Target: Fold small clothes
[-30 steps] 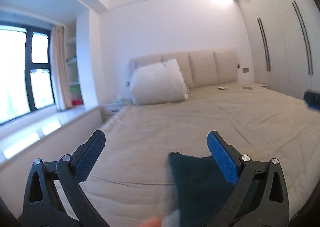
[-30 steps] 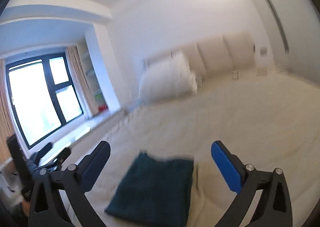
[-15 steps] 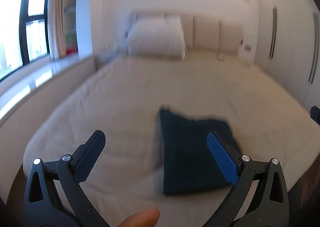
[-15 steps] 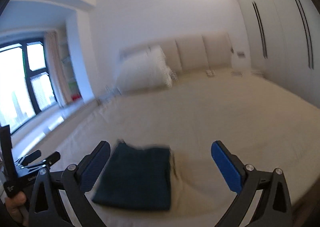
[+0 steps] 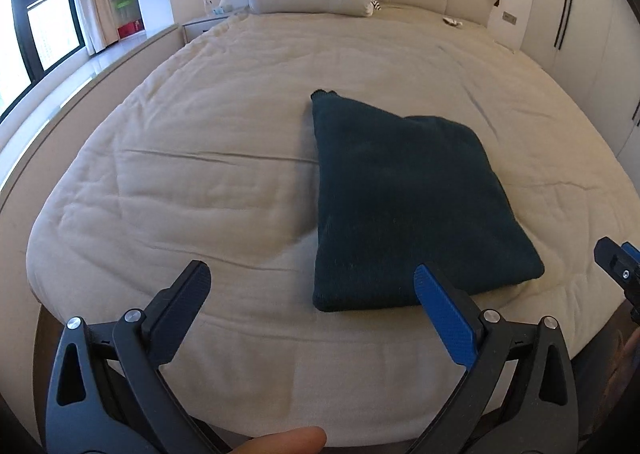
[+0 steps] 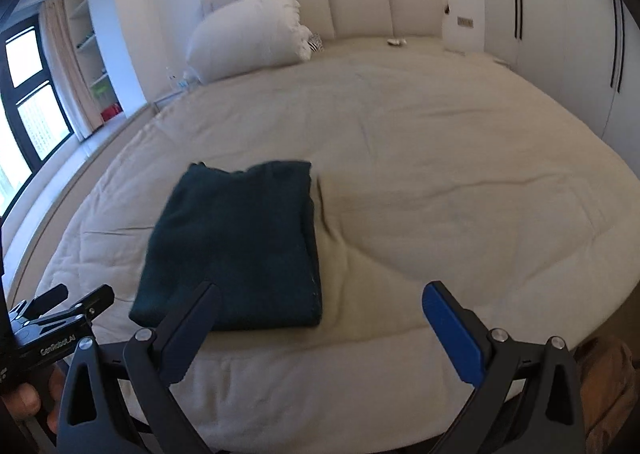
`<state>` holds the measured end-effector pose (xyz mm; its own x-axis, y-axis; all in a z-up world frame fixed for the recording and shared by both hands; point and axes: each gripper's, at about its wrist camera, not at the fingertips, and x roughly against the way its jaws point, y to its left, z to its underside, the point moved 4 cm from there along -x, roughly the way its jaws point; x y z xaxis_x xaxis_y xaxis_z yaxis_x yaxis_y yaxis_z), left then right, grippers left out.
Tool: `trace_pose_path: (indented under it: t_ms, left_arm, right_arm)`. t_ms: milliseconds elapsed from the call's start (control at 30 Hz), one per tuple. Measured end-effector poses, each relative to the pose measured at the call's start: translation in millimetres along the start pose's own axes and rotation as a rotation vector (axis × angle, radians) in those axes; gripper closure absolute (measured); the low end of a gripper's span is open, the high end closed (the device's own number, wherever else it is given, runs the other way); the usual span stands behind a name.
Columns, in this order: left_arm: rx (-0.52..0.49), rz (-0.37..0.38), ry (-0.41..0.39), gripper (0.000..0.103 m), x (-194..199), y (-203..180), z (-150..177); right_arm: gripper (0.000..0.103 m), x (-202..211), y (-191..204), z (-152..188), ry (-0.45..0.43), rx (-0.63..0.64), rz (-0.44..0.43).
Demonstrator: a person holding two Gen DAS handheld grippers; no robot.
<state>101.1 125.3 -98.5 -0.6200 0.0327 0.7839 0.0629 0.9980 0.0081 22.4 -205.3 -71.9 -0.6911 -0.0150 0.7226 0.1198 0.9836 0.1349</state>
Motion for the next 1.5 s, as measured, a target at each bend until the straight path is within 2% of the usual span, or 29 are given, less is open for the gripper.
trace_pose_path:
  t_ms: [733,1500]
  left_arm:
    - [0.003,-0.017,0.051,0.000,-29,7,5]
    - [0.007,-0.019,0.059,0.000,-35,9,6]
  right_arm:
    - [0.000,-16,11,14,0.069,0.049,-0.001]
    - [0.000,-19,15,20,0.096,0.059,-0.007]
